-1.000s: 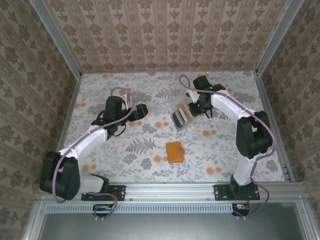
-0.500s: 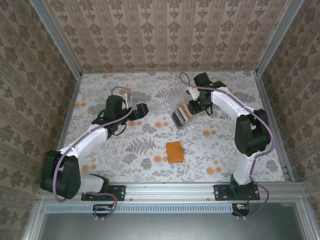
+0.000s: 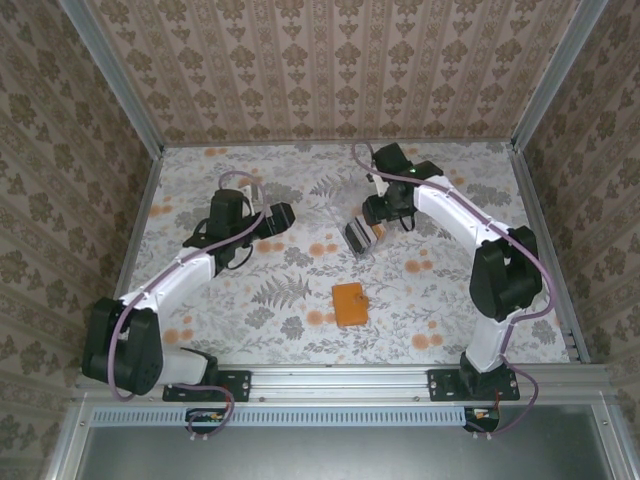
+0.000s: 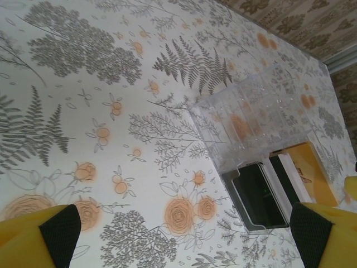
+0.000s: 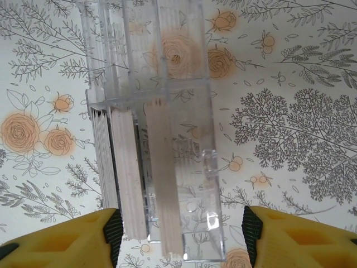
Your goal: Put the credit cards into the card holder
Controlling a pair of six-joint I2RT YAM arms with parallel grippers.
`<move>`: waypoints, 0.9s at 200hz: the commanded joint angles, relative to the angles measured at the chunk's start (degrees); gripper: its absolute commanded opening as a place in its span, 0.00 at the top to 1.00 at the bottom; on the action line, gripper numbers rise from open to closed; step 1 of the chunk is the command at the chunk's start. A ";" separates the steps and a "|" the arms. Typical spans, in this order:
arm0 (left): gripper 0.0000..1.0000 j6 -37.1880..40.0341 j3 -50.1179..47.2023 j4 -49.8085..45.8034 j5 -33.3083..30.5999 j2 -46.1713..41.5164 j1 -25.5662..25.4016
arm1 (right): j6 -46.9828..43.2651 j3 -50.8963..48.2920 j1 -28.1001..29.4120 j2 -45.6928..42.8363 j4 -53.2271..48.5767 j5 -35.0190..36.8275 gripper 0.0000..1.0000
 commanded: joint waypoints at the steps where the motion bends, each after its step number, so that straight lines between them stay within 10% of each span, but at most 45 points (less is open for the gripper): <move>1: 0.00 -1.49 1.74 2.76 2.94 2.05 -1.82 | 3.20 3.00 2.18 2.35 -3.35 9.11 0.36; 180: 0.00 -3.18 7.26 5.00 3.39 11.37 -10.58 | 2.31 7.12 5.01 8.42 -6.53 19.58 0.35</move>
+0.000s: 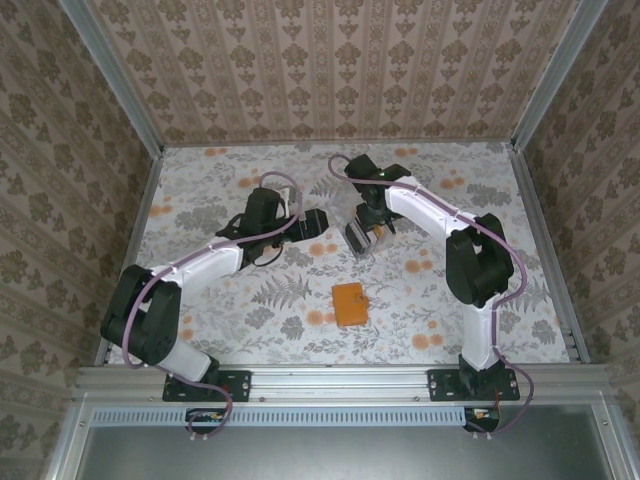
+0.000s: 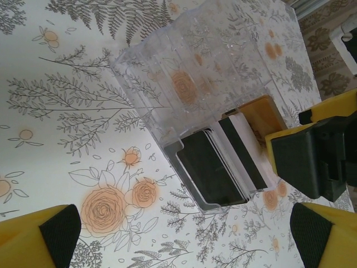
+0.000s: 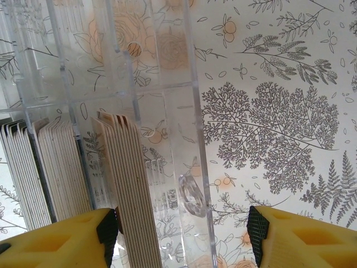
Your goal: Put the credit cards into the card holder
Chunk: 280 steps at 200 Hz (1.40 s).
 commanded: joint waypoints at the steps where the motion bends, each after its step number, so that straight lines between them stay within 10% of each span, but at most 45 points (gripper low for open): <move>1: 0.00 -0.66 2.14 1.06 1.00 1.11 -0.55 | 0.06 1.24 0.12 -1.27 -1.71 3.15 0.35; 280: 0.00 -0.43 4.76 -0.75 2.30 3.48 -0.82 | -1.96 2.15 1.74 -2.87 -1.48 5.27 0.76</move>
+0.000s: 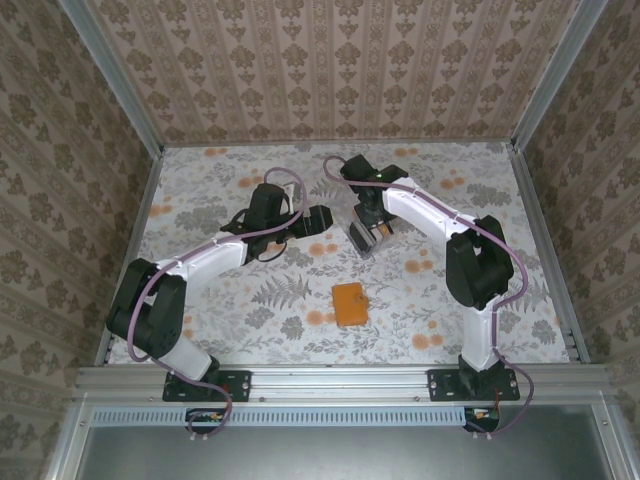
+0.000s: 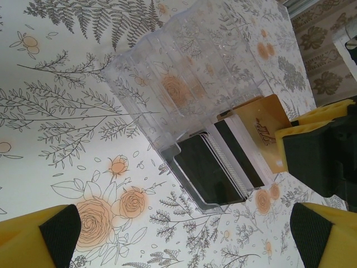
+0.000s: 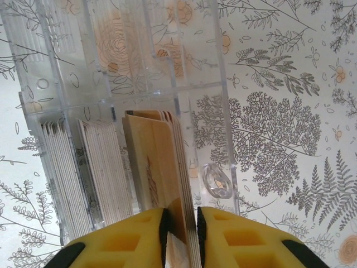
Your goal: Put the credit cards into the card holder
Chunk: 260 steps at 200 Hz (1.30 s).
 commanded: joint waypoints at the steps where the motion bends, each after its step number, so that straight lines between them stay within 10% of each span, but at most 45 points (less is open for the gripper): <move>1: 0.00 -0.34 1.94 -0.69 1.15 1.03 -0.53 | -0.43 1.81 0.26 -2.18 -1.51 2.57 0.76; 213: 0.03 -3.04 2.63 -0.01 3.26 1.06 -0.84 | 4.56 1.23 0.58 -11.52 -3.84 -8.91 0.91; 260: 0.13 -9.20 2.06 5.12 6.01 -0.19 -1.25 | 14.70 -12.66 -3.72 -25.79 9.81 -27.78 0.92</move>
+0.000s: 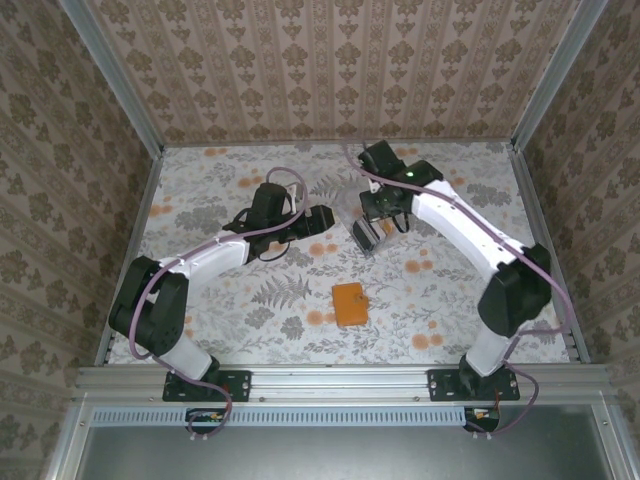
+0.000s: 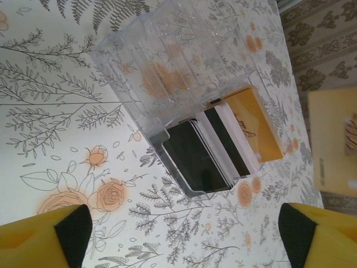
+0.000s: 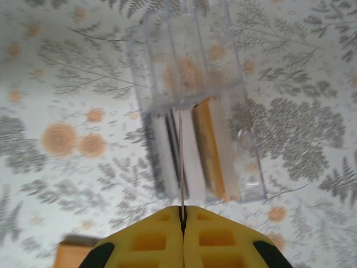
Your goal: Put the credit cards into the card holder
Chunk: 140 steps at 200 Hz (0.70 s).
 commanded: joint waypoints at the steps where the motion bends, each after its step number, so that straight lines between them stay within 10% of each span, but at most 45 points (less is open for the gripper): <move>1: 0.13 -5.23 1.42 4.84 2.77 -1.07 -0.87 | 8.46 -7.99 -3.14 -8.54 8.88 -14.33 0.92; 40: 0.17 -10.18 1.50 9.90 5.12 -1.25 -2.88 | 22.11 -23.96 -8.29 -18.64 29.76 -33.21 0.93; 140: 0.40 -11.44 4.55 12.42 9.67 -0.96 -3.65 | 30.23 -29.74 -9.28 -17.94 40.61 -42.87 0.92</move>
